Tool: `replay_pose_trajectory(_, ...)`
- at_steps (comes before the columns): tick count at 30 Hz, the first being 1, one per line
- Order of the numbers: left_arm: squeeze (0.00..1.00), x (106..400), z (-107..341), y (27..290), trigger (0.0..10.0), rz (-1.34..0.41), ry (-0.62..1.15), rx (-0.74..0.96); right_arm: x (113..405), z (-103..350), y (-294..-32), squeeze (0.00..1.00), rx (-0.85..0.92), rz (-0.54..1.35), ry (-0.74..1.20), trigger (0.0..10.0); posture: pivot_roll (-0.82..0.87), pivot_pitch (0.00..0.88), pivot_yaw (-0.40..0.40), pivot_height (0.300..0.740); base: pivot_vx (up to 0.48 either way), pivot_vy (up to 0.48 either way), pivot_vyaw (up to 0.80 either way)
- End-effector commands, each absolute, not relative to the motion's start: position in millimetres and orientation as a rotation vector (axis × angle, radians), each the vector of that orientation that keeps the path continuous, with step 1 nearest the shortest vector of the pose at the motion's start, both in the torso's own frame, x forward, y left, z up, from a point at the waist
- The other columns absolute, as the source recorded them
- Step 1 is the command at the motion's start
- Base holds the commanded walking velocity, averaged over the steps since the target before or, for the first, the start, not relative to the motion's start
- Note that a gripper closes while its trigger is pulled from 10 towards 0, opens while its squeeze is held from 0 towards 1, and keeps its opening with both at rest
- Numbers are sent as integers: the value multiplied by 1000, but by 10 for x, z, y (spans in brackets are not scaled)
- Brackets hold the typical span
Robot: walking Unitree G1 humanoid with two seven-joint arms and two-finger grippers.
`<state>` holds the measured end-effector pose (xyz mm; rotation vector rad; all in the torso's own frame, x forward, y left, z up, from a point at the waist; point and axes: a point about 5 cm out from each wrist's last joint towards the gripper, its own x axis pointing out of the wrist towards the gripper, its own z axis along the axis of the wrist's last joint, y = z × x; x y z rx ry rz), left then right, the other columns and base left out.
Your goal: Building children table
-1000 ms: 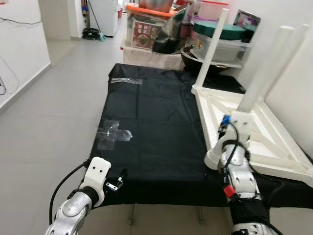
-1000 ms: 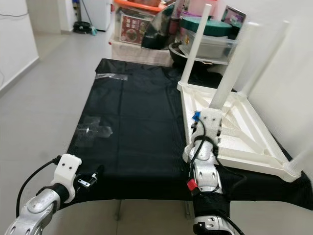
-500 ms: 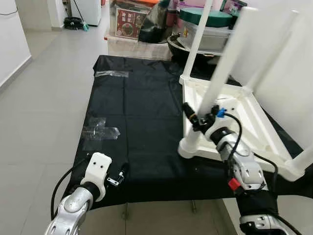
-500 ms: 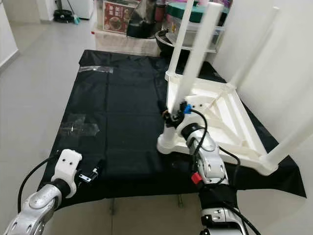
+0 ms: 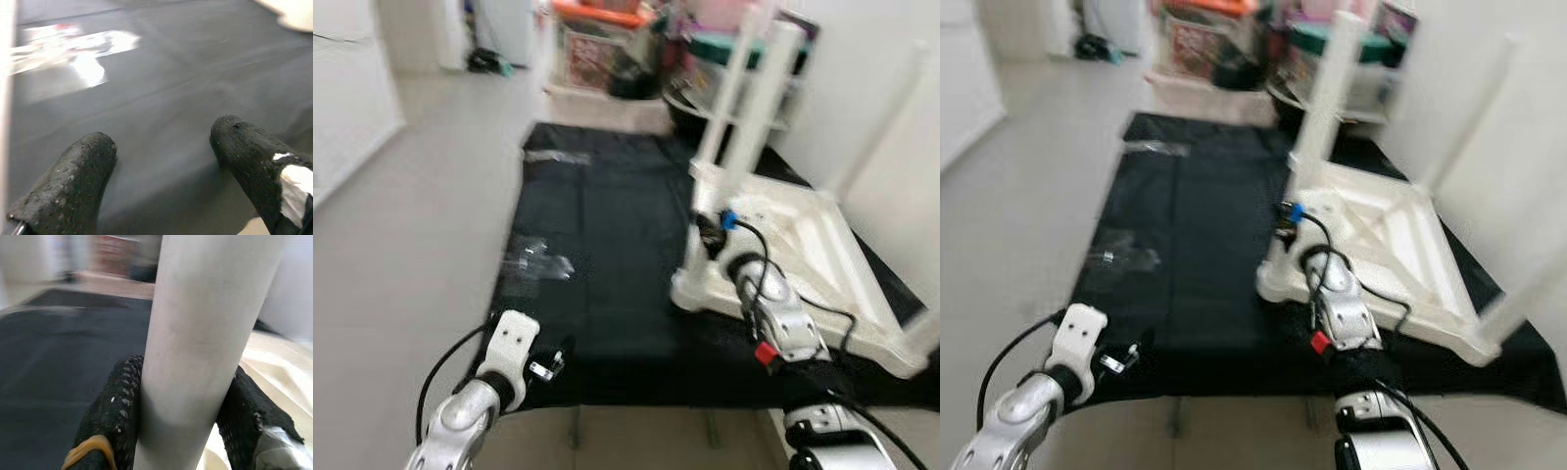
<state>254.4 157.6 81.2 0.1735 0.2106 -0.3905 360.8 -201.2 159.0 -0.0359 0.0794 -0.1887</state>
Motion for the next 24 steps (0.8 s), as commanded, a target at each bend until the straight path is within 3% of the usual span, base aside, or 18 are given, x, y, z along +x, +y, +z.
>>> replay_pose_trajectory(1,0,2540,784,1552,10000,-404,229,184,3376,1132,-2428,0,-52,-469,314,0,54,0,-150,740,0,0,0)
replay_pose_trajectory(5,0,2536,778,1552,10000,-404,230,184,3230,1082,-2537,0,-36,-649,339,0,52,0,-153,740,0,0,0)
replay_pose_trajectory(12,0,2537,771,1538,10000,-404,231,180,3154,1083,-2421,0,-75,-690,341,0,48,0,-155,740,0,0,0)
replay_pose_trajectory(13,0,2539,770,1532,10000,-404,231,179,3168,1080,-2384,0,-81,-688,348,10000,49,0,-156,740,0,0,0)
replay_pose_trajectory(15,0,2541,770,1528,10000,-405,230,178,3225,1060,-2321,0,-63,-647,370,10000,50,0,-156,740,0,0,0)
replay_pose_trajectory(16,0,2542,769,1527,10000,-404,231,180,3292,1094,-2256,294,-41,-583,352,10000,51,0,-156,740,0,0,0)
replay_pose_trajectory(17,0,2543,769,1527,10000,-405,231,182,3330,1154,-2231,294,-13,-553,310,10000,51,0,-156,740,0,0,0)
replay_pose_trajectory(18,0,2543,769,1530,10000,-406,230,189,3384,1236,-2198,1000,22,-499,260,10000,52,0,-157,740,0,0,0)
replay_pose_trajectory(24,0,2541,767,1536,10000,-406,231,194,3466,1388,-2099,1000,30,-382,184,10000,49,0,-156,740,0,0,0)
